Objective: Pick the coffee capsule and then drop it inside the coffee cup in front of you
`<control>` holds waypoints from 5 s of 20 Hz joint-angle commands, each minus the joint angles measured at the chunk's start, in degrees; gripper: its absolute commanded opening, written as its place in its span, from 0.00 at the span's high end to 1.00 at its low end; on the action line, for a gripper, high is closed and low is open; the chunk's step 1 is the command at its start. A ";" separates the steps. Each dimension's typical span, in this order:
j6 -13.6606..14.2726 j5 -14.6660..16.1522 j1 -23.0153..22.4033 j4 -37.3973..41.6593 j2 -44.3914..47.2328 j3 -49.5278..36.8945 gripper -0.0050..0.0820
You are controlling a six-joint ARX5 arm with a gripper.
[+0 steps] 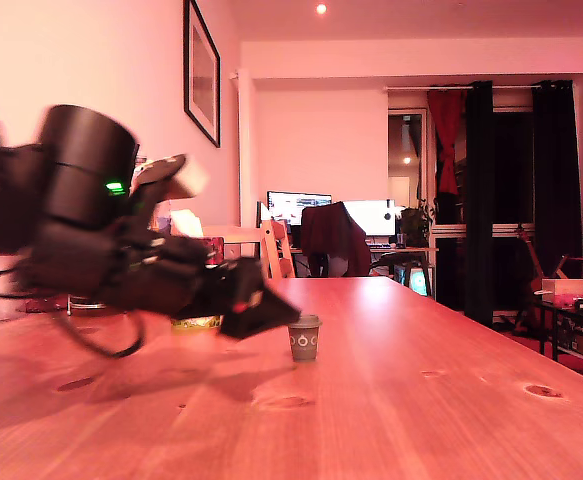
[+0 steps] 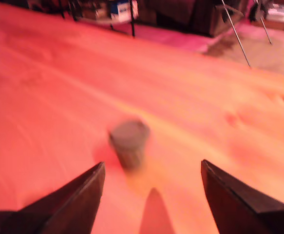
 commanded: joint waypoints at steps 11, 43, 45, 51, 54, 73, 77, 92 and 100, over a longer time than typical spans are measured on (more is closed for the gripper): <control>-1.07 0.52 -0.20 -6.36 8.09 10.14 0.29; 0.87 0.50 0.48 -17.66 8.41 15.26 0.70; 0.79 0.50 1.16 -18.56 7.34 15.26 0.70; 0.79 0.48 4.28 -23.15 0.52 15.26 0.70; 0.83 0.42 6.54 -25.03 -2.64 15.26 0.70; 0.42 -2.54 19.87 -28.33 -7.32 15.26 0.70; 0.39 -2.54 19.96 -28.37 -7.34 15.26 0.70; -3.32 -3.17 20.11 -51.49 -5.77 34.36 0.69; -4.11 -3.39 20.17 -59.82 0.50 47.12 0.69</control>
